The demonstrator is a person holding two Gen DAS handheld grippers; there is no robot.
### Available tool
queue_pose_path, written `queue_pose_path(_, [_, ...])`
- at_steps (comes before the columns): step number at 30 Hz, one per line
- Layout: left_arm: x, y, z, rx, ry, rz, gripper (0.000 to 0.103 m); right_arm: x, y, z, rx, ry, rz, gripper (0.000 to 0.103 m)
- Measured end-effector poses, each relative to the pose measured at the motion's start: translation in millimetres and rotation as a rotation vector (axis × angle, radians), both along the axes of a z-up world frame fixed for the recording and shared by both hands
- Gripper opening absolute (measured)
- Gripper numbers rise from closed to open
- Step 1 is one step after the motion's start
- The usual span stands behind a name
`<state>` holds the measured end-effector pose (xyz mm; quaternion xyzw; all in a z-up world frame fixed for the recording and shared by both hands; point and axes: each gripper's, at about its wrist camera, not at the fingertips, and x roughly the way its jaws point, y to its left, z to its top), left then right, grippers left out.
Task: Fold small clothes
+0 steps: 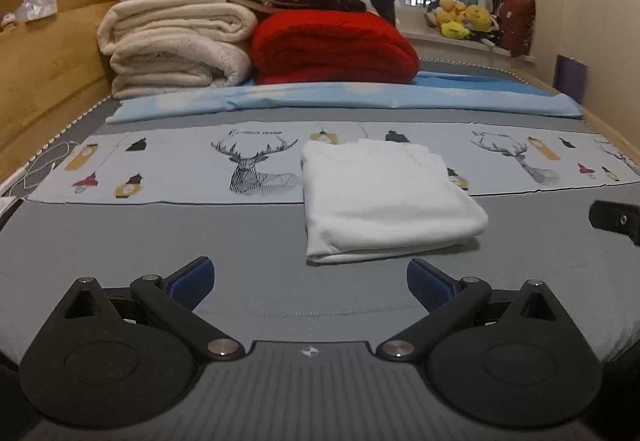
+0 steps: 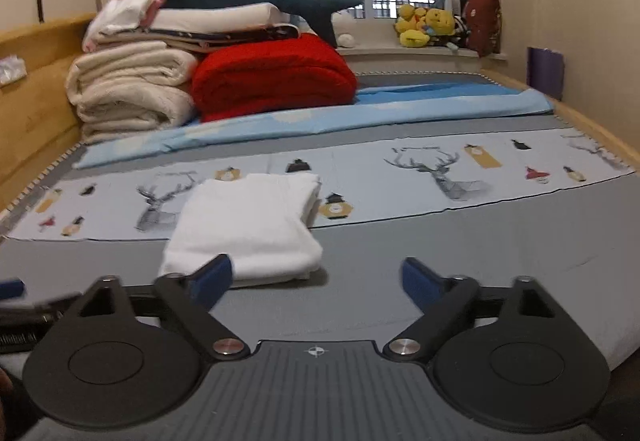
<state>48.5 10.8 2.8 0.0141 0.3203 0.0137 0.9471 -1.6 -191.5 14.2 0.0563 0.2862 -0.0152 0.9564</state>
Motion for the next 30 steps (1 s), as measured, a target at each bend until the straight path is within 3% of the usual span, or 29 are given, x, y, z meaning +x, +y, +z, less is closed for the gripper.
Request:
queue_pose_path(10, [18,-5,-6,-0.048,0.036,-0.022,0.102,8,13,-16,-0.079,0.026,0.025,0.095])
queue_pose_path(30, [23,-12,-11,-0.067,0.037,-0.01,0.102,18,17,-19,-0.069,0.047,0.046,0.102])
